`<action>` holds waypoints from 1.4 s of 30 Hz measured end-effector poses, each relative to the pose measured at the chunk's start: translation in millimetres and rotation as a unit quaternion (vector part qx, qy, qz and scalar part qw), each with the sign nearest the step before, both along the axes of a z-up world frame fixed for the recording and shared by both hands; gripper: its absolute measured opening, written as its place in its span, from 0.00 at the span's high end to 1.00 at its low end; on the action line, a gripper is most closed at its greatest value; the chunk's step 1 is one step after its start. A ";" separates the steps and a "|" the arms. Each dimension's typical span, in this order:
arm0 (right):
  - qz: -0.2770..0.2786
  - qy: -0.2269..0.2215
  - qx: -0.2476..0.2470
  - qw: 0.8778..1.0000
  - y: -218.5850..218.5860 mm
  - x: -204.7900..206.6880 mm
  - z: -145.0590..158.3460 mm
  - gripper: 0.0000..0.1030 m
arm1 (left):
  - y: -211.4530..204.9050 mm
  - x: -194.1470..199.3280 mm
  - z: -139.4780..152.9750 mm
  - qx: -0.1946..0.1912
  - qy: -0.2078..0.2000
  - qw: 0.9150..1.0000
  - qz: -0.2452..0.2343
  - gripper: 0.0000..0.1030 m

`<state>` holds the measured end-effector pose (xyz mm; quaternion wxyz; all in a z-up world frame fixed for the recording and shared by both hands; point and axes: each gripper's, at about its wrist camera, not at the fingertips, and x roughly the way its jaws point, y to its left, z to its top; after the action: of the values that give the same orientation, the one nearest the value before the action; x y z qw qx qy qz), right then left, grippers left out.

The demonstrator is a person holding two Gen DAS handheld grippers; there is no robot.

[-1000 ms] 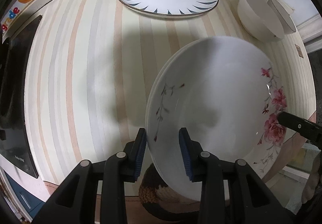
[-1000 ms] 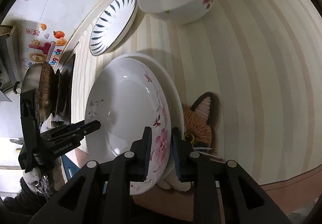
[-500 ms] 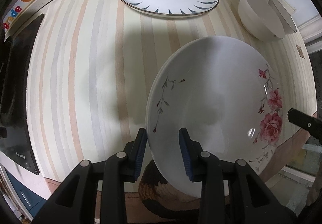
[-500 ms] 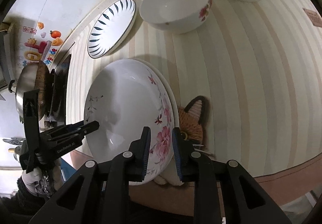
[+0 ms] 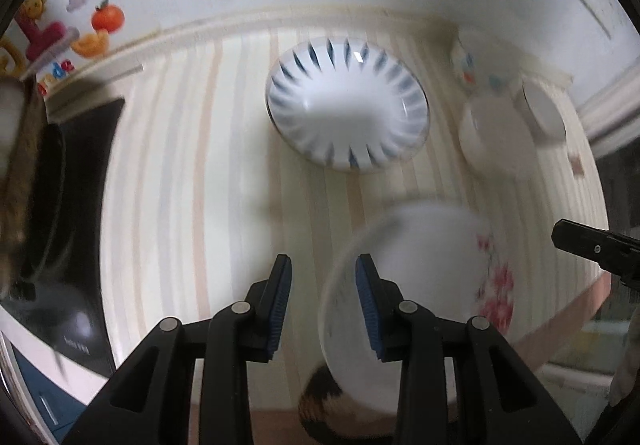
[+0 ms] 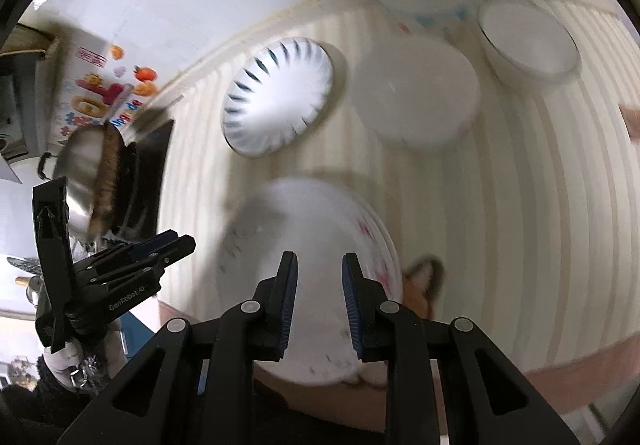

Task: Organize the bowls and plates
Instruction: 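Grasp the rim of the blue-striped plate with the right gripper, then carry the blue-striped plate onto the plate stack and open the right gripper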

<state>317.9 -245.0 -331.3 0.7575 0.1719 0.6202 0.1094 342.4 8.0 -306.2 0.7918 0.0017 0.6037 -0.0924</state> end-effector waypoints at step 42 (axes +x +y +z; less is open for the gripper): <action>0.022 0.069 -0.060 0.996 32.0 236.4 -111.4 0.86 | 18.6 164.6 -81.1 -0.025 0.073 0.996 0.033 0.78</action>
<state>554.3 -213.0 -442.7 0.7195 0.1194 0.6799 0.0765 507.0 26.6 -387.3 0.7477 -0.0448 0.6575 -0.0813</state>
